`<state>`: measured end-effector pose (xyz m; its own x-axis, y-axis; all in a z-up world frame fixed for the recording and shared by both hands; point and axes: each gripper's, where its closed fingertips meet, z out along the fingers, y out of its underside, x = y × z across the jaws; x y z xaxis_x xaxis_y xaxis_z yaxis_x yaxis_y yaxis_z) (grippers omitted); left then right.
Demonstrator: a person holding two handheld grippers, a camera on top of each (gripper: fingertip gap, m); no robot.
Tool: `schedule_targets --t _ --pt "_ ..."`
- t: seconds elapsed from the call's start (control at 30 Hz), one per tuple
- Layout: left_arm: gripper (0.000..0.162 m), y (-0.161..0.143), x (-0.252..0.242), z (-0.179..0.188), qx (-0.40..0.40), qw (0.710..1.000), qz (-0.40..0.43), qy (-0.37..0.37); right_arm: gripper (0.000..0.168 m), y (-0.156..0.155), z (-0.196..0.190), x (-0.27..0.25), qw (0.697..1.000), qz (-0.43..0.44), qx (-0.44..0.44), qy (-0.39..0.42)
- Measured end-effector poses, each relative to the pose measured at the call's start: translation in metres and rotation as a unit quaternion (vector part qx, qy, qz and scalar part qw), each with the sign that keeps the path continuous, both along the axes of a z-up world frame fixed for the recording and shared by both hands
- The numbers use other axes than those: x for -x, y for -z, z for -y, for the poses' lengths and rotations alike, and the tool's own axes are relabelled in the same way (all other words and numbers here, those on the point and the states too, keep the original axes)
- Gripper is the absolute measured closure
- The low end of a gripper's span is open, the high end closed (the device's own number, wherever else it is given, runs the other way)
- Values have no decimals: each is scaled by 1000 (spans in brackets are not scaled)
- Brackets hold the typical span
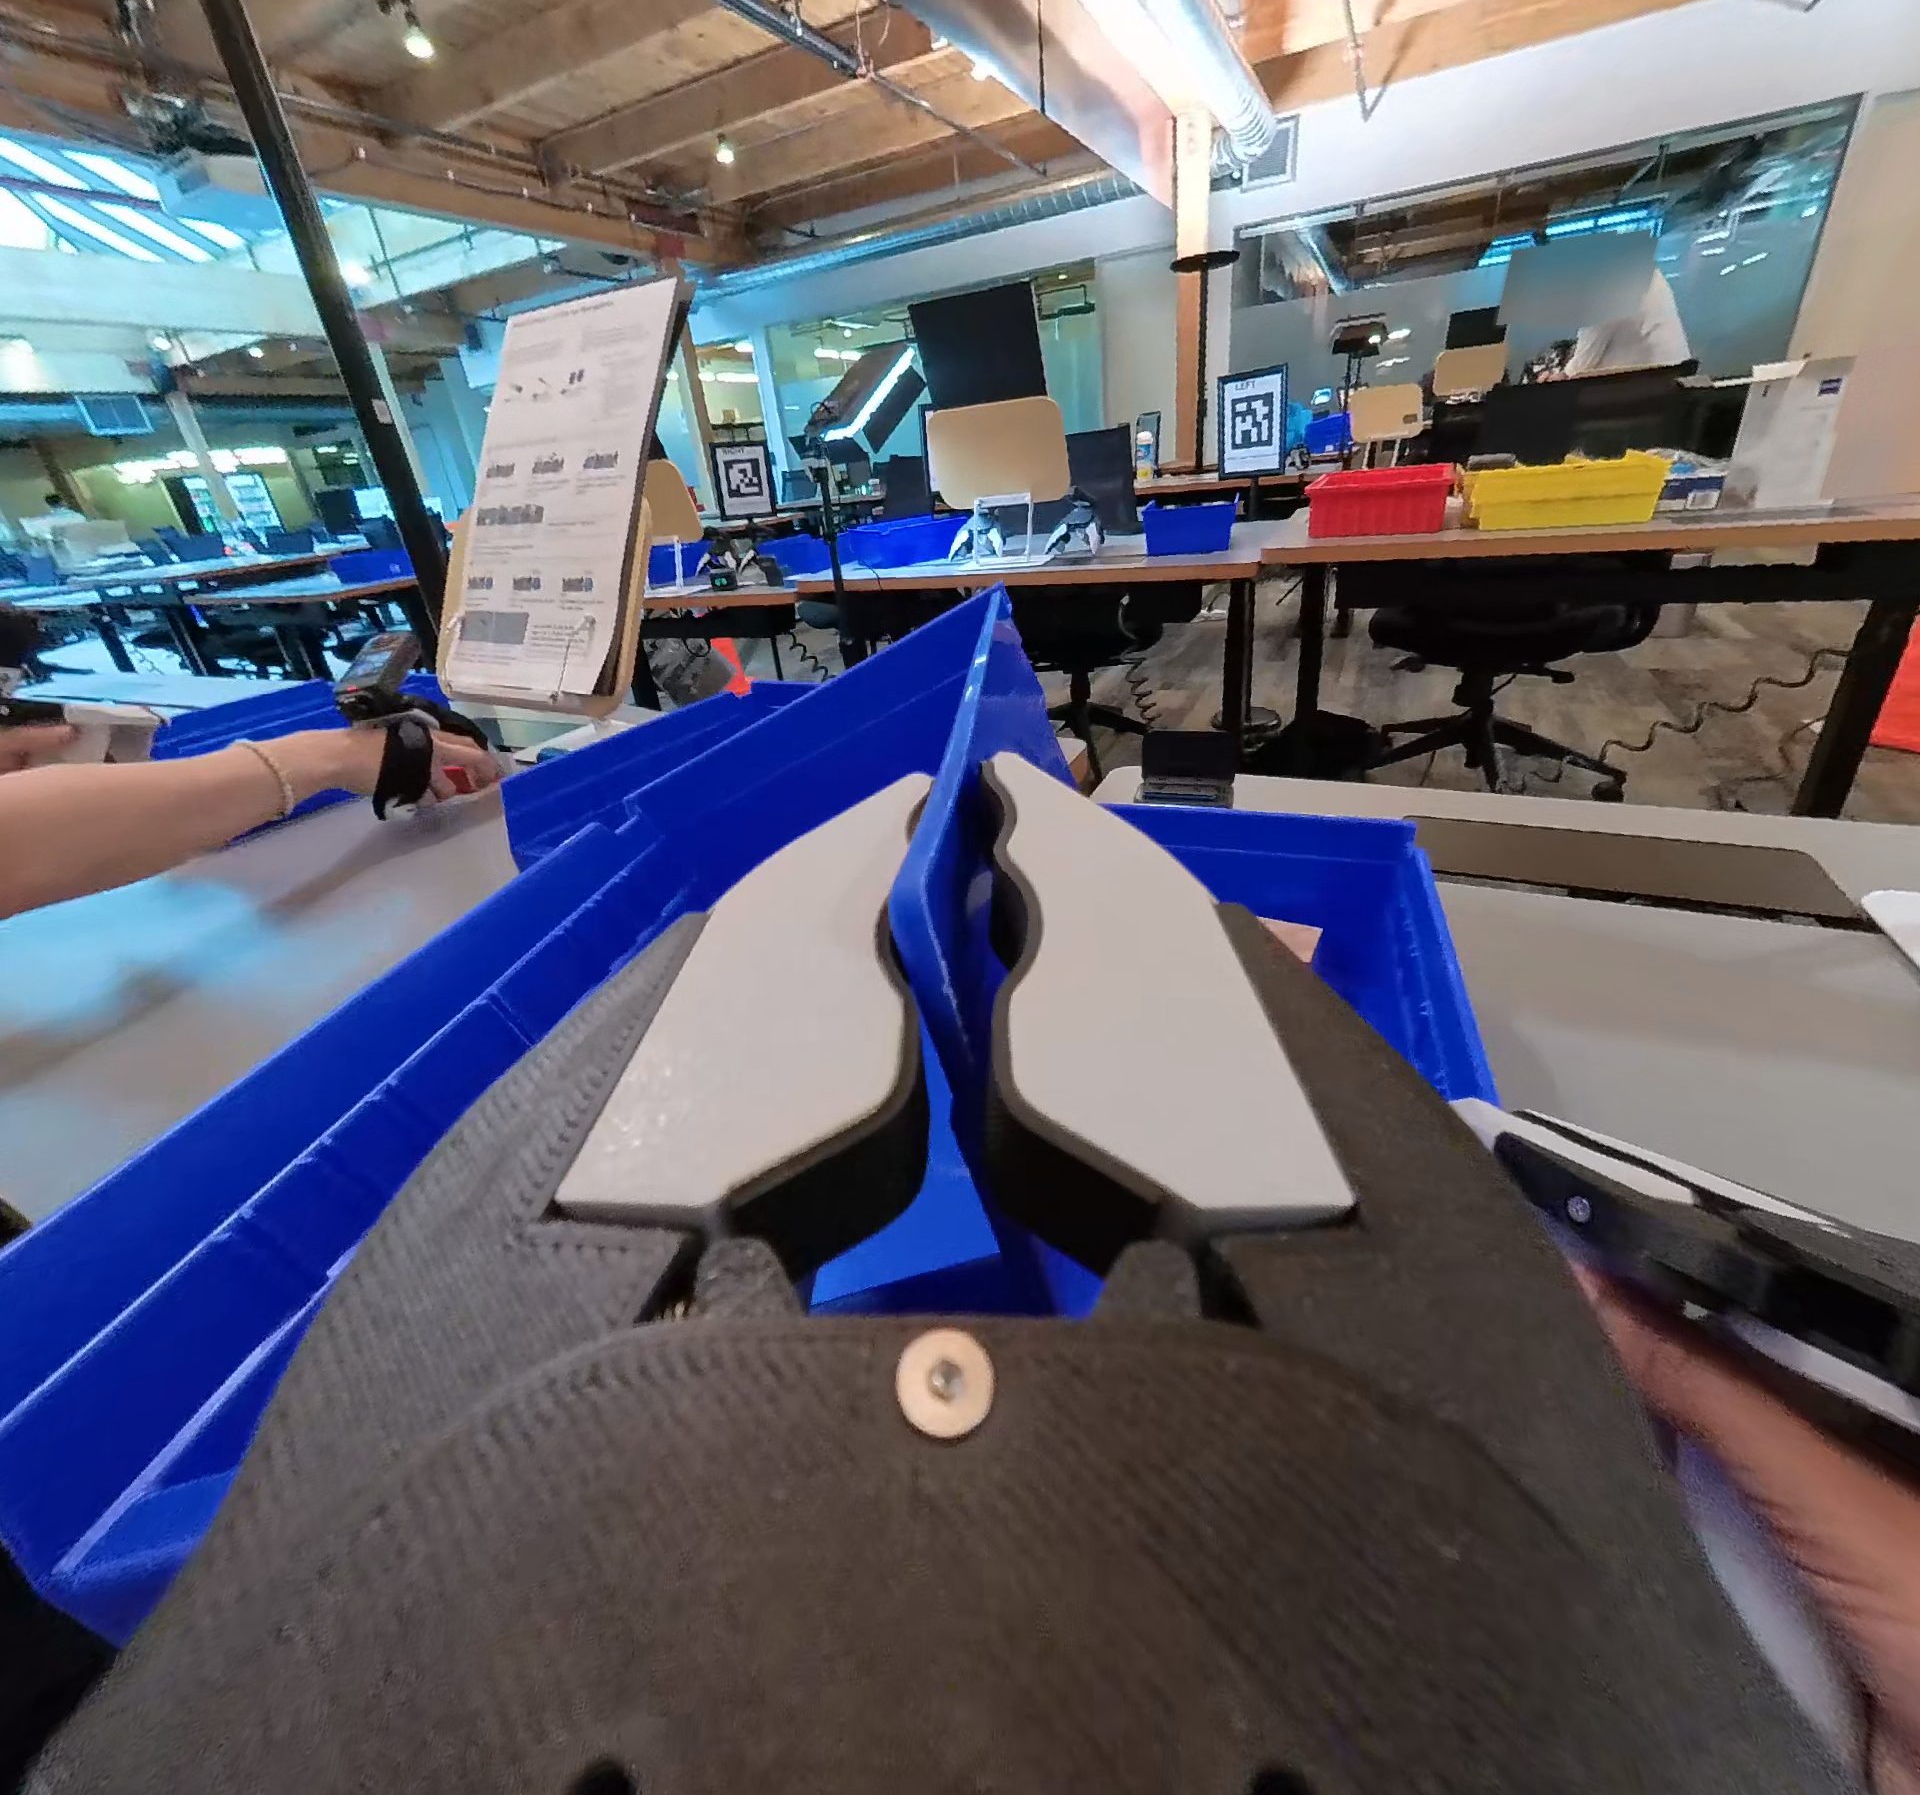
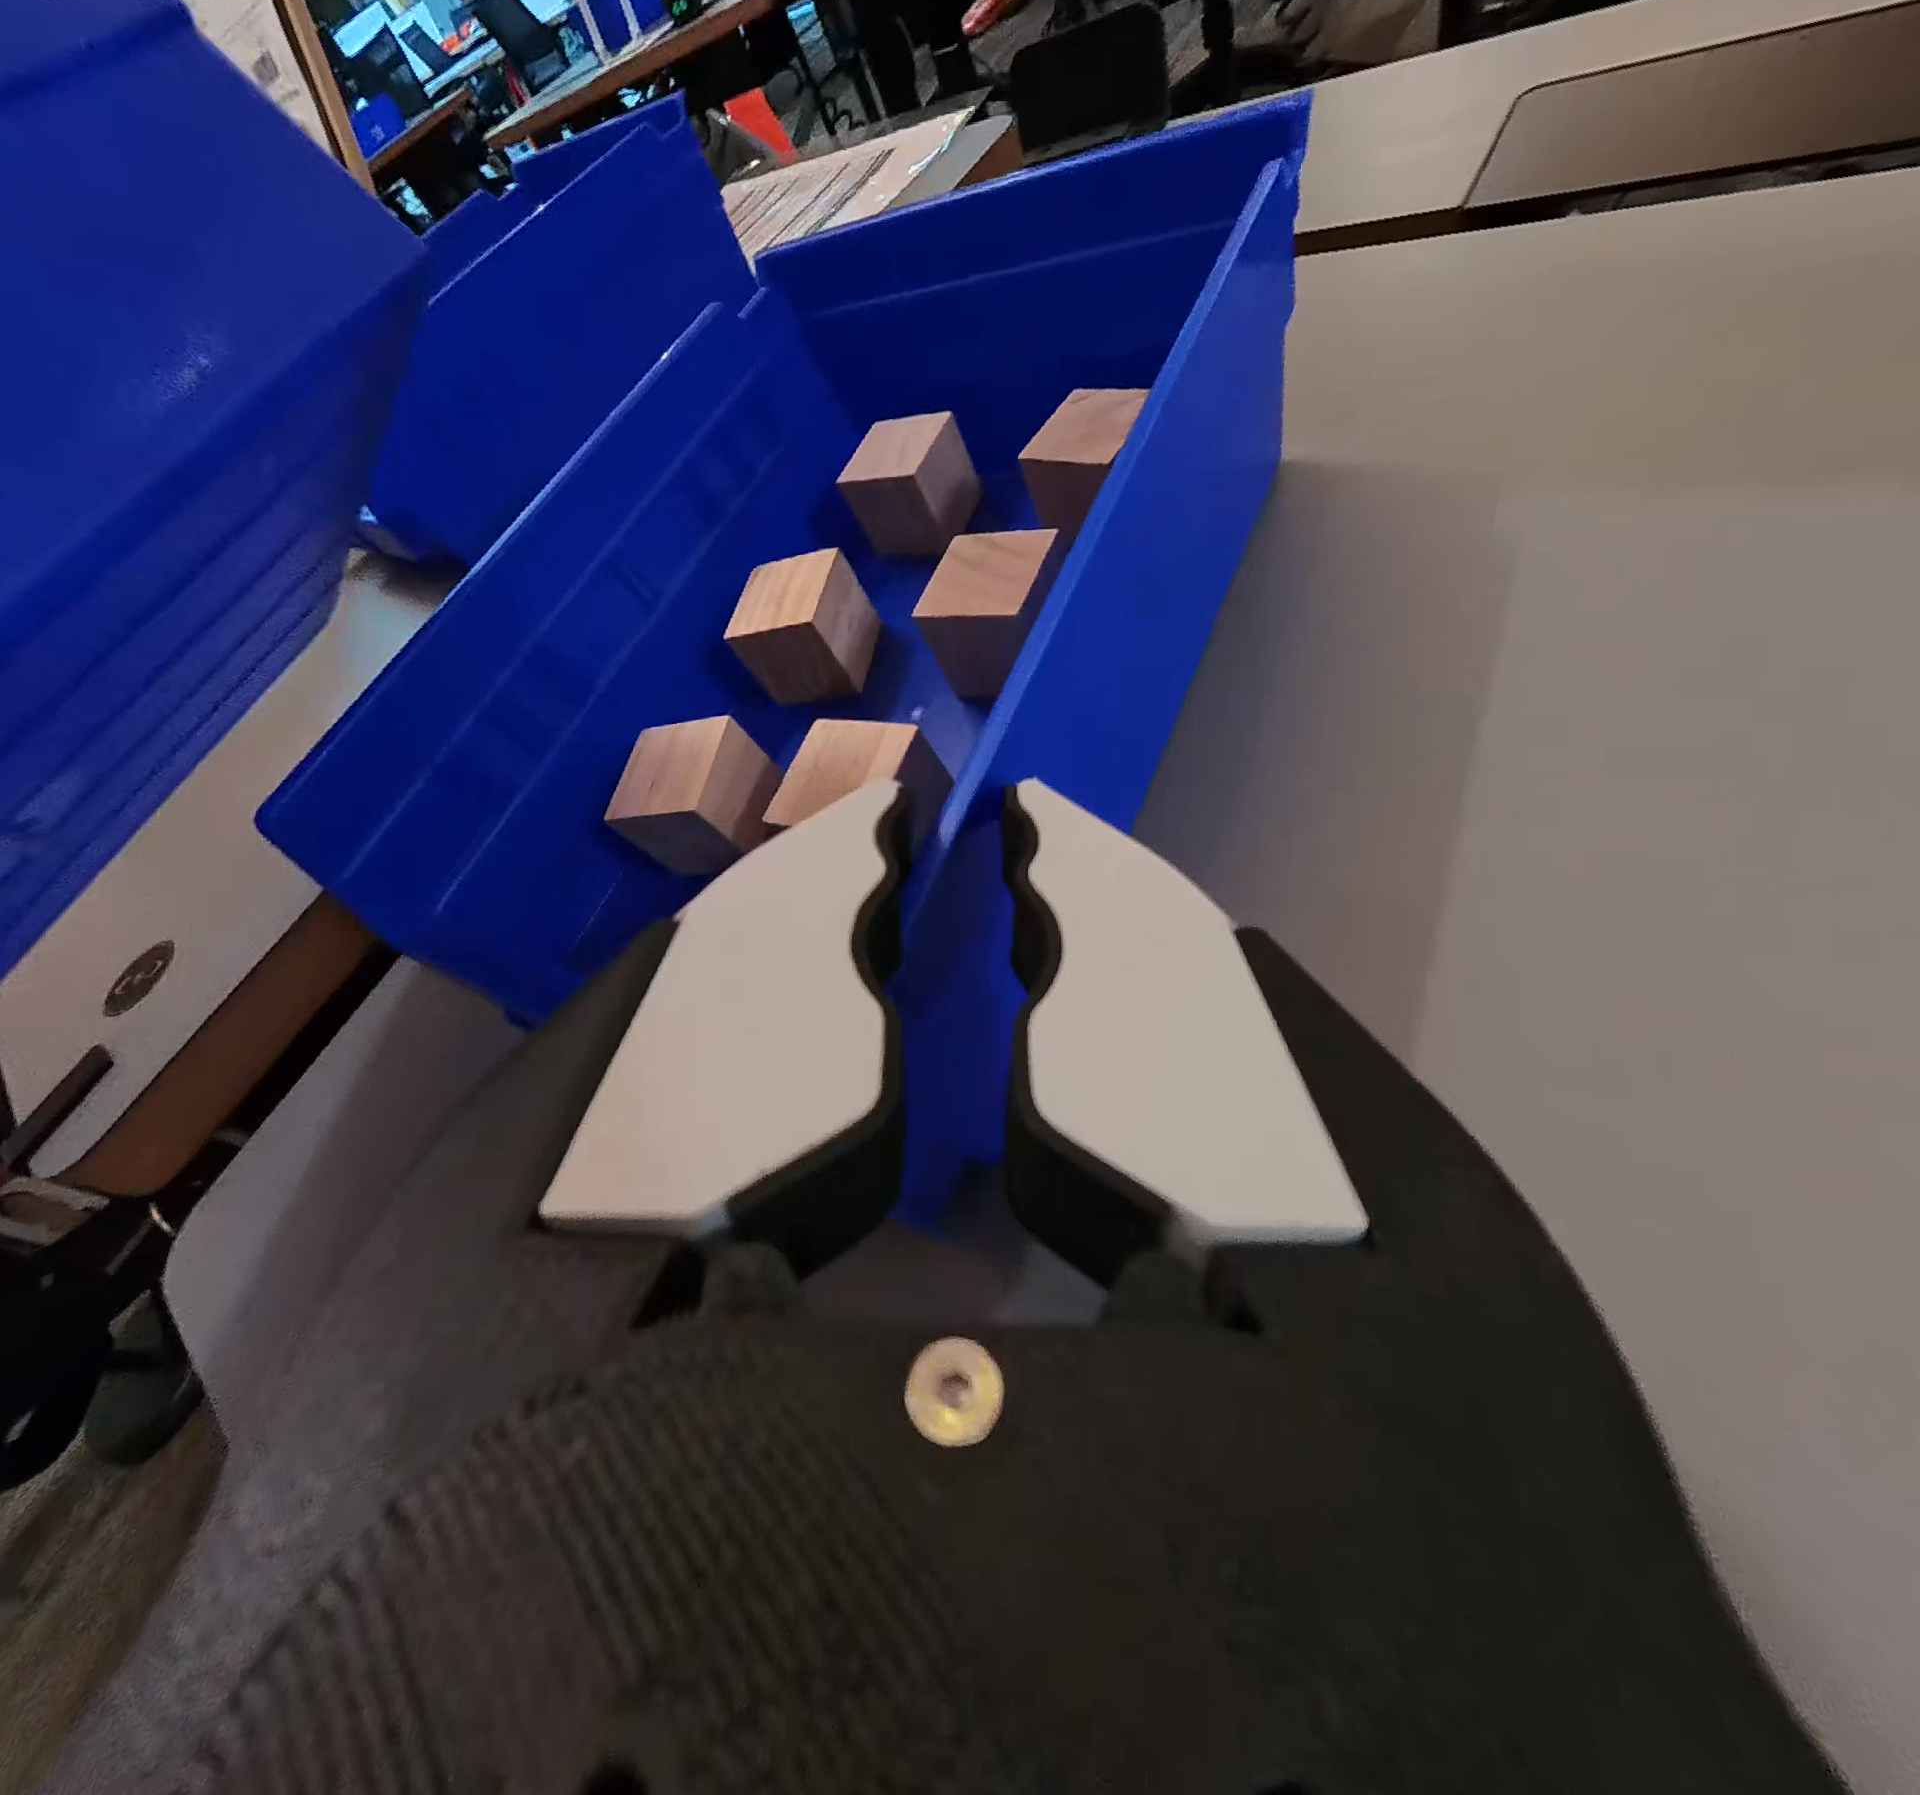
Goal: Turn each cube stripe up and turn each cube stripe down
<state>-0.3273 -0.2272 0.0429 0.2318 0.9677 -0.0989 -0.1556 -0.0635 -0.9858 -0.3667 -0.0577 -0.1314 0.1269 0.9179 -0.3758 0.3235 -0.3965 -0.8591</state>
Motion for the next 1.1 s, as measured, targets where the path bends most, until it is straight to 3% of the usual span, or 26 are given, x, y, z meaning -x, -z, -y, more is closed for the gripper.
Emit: schedule_targets --t 0.07,0.23,0.4,0.6,0.77,0.97,1.1 --pt "156 1 1 2 -3 1000 3 -2 147 -1 4 0 1000 0 3 -22" --pt "156 -6 -3 -5 10 1000 -7 -1 113 -25 4 -20 993 -33 23 -114" --pt "156 -22 -21 -48 21 998 -16 48 106 -56 -40 -104 979 -75 -22 -189" --pt "156 -32 -72 -153 18 983 -7 180 113 -50 -185 -226 989 -83 -72 -101" --pt "156 -7 -147 -263 64 953 11 297 114 -27 -281 -324 994 -51 -93 -14" --pt "156 57 -228 -364 86 907 65 408 122 -21 -335 -399 991 -46 -123 40" --pt "156 72 -272 -418 121 883 49 451 128 -30 -351 -421 995 -90 -36 35"
